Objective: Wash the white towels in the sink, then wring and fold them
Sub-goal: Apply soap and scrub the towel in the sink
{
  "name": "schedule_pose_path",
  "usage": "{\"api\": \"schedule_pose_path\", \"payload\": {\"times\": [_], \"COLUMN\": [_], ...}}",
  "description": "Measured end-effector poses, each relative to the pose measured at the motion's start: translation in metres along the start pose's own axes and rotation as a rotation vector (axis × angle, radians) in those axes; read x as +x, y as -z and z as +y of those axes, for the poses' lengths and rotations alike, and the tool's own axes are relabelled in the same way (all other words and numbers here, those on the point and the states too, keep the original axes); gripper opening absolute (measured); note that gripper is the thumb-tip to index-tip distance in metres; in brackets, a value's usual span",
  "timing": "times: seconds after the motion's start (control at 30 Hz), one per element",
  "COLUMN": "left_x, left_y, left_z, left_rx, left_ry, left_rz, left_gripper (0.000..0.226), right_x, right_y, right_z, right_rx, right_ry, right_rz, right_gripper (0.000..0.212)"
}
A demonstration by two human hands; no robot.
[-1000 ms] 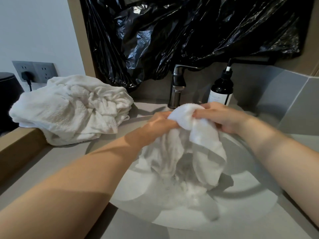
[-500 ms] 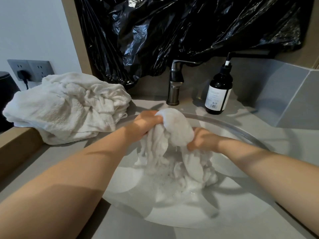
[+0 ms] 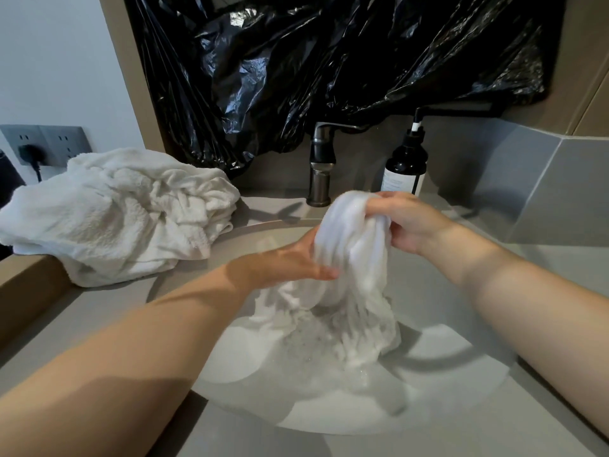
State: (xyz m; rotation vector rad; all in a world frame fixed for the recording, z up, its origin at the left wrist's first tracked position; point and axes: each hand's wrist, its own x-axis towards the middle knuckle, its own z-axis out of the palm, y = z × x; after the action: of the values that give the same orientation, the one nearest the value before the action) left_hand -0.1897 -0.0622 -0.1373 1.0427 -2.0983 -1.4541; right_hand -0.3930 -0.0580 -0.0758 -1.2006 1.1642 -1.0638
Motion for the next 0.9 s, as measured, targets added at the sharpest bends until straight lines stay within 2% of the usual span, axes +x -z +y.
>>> {"api": "schedule_pose_path", "payload": {"times": [0.1, 0.17, 0.27, 0.33, 0.4, 0.53, 0.63, 0.7, 0.73, 0.77, 0.83, 0.87, 0.9], "left_x": [0.009, 0.013, 0.016, 0.018, 0.021, 0.023, 0.022, 0.018, 0.016, 0.014, 0.010, 0.007, 0.006], "left_y": [-0.018, -0.027, -0.039, -0.046, -0.050, -0.061, -0.057, -0.047, -0.042, -0.038, -0.031, -0.029, -0.027], "left_z": [0.009, 0.016, 0.026, 0.030, 0.029, 0.028, 0.025, 0.022, 0.021, 0.020, 0.018, 0.018, 0.016], "left_rx": [-0.020, -0.058, -0.121, -0.125, -0.142, -0.160, -0.096, -0.052, -0.024, 0.012, 0.107, 0.144, 0.178], "left_ry": [-0.066, -0.165, -0.297, -0.309, -0.259, -0.194, -0.134, -0.043, 0.003, 0.039, 0.118, 0.153, 0.184], "left_rz": [0.087, 0.159, 0.207, 0.247, 0.308, 0.381, 0.426, 0.443, 0.434, 0.410, 0.351, 0.325, 0.309], "left_gripper": [0.131, 0.139, 0.115, 0.105, 0.108, 0.091, 0.062, 0.036, 0.031, 0.034, 0.045, 0.041, 0.034], "right_x": [-0.009, -0.017, -0.029, -0.034, -0.035, -0.031, -0.023, -0.017, -0.014, -0.011, -0.006, -0.004, -0.003], "right_y": [-0.010, -0.018, -0.025, -0.026, -0.026, -0.023, -0.016, -0.008, -0.003, 0.004, 0.022, 0.028, 0.032], "right_z": [-0.015, -0.024, -0.036, -0.043, -0.046, -0.044, -0.039, -0.032, -0.027, -0.023, -0.016, -0.013, -0.011], "right_rx": [0.190, 0.283, 0.342, 0.355, 0.380, 0.407, 0.440, 0.383, 0.345, 0.322, 0.319, 0.295, 0.233], "right_ry": [-0.018, -0.033, -0.035, -0.035, -0.032, -0.032, -0.029, -0.009, -0.015, -0.029, -0.136, -0.211, -0.272], "right_rz": [0.061, 0.110, 0.172, 0.173, 0.174, 0.124, 0.078, 0.035, 0.020, 0.004, -0.036, -0.057, -0.081], "right_gripper": [0.008, 0.006, 0.002, 0.003, 0.003, 0.007, 0.006, 0.011, 0.011, 0.013, 0.043, 0.055, 0.054]}}
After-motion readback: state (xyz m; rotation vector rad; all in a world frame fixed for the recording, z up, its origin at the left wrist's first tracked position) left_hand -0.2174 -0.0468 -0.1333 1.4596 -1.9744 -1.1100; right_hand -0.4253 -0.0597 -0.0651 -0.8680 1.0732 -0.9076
